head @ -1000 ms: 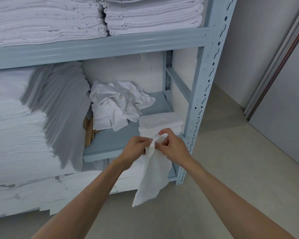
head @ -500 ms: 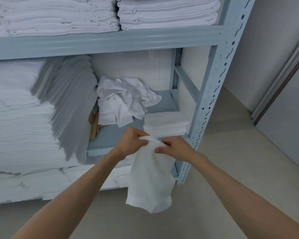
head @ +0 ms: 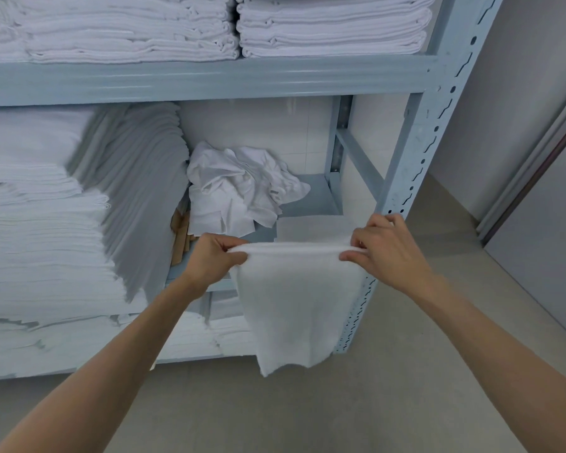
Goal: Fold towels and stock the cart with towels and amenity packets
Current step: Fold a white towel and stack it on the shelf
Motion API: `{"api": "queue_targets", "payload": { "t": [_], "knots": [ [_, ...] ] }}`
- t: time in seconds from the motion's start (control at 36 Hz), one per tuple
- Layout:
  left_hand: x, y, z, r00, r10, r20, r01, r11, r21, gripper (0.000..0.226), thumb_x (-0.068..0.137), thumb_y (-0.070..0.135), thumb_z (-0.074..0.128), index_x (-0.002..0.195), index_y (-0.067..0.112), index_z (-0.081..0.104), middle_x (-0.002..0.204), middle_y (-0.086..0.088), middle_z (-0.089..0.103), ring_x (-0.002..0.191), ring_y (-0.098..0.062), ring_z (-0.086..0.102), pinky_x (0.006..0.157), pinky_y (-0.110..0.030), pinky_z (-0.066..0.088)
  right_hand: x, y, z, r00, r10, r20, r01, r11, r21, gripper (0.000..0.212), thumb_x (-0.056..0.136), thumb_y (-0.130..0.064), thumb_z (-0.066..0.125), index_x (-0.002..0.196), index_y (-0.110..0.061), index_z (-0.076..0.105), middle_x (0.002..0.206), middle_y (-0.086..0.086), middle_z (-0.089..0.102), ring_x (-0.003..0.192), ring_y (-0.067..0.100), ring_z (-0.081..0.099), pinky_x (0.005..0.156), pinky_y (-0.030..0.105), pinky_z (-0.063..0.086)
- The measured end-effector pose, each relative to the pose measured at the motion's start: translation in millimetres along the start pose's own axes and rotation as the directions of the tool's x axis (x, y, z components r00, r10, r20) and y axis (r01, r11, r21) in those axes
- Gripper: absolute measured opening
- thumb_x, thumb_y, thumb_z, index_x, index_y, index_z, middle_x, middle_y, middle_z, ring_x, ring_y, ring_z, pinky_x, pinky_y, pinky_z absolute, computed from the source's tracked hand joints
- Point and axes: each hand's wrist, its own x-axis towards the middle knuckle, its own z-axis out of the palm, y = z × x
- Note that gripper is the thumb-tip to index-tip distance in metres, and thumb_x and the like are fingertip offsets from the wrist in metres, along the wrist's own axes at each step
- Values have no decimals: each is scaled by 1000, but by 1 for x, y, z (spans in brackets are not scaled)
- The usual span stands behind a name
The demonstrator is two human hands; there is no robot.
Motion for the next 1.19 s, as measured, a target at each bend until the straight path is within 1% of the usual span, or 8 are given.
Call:
{"api": "queue_targets", "payload": {
  "t": [0.11, 0.22, 0.36, 0.44, 0.53, 0.72, 0.83, 1.19],
  "knots": [
    [0, 8, 8, 999, 32, 28, -30, 998, -63, 31, 79, -13, 71, 101, 8, 78, 79, 15, 77, 72, 2, 70, 65, -9, 51, 8, 3, -15, 960, 209, 184, -208, 978, -27, 47, 83, -64, 63, 110, -25, 62, 90, -1, 68, 108, 19, 50, 92, 38, 28],
    [0, 18, 18, 995, 84, 58, -75, 986, -149, 27, 80, -7, 76, 106, 2, 76, 95, -10, 78, 87, -17, 73, 81, -23, 58, 16, 9, -22, 823, 410, 394, -402, 910, -107, 32, 80, -49, 75, 94, -21, 68, 93, 2, 61, 115, 26, 41, 92, 44, 28],
    [-4, 28, 27, 991, 126, 46, -114, 971, -211, 27, 80, -7, 75, 107, -6, 73, 99, -19, 76, 86, -18, 71, 80, -22, 57, 23, 11, -25, 680, 404, 611, -391, 906, -163, 40, 78, -44, 79, 109, -24, 65, 122, 4, 55, 128, 29, 32, 104, 49, 31],
    [-7, 34, 33, 987, 151, 62, -136, 970, -201, 24, 79, -7, 76, 103, -4, 75, 95, -17, 76, 84, -17, 72, 79, -22, 58, 26, -21, -19, 745, 114, 657, -353, 903, 243, 65, 74, -47, 82, 129, -29, 54, 132, -6, 50, 125, 21, 45, 102, 40, 39],
    [-11, 36, 33, 983, 172, 65, -158, 971, -178, 21, 79, -6, 78, 99, 0, 77, 94, -13, 78, 85, -18, 74, 79, -24, 59, 29, -68, -2, 853, -5, 521, -309, 800, 514, 35, 82, -40, 77, 110, -26, 61, 103, -3, 64, 92, 20, 60, 74, 33, 47],
    [-23, 20, 0, 976, 207, -66, -214, 969, -122, 38, 77, 14, 85, 112, 18, 71, 65, 14, 64, 62, -5, 58, 64, -19, 52, 42, -102, 6, 930, -22, 368, -245, 710, 661, 22, 94, -37, 63, 74, -42, 54, 77, -3, 63, 69, 17, 57, 61, 31, 39],
    [-38, -7, -5, 994, 105, 34, -106, 994, 15, 59, 70, 33, 90, 120, 34, 60, 102, 15, 70, 93, -2, 66, 78, -20, 55, 55, -114, -8, 949, -93, 303, -163, 677, 718, 30, 94, -40, 63, 68, -54, 57, 70, -11, 60, 65, -1, 55, 55, 18, 33],
    [-61, -42, 20, 948, -184, 260, 247, 940, -235, 61, 63, 45, 91, 117, 26, 69, 113, 7, 74, 107, -17, 69, 93, -41, 57, 103, -94, -81, 923, -263, 280, 10, 746, 666, 44, 86, -44, 70, 102, -3, 72, 94, 17, 68, 75, 22, 60, 62, 27, 34]
  ]
}}
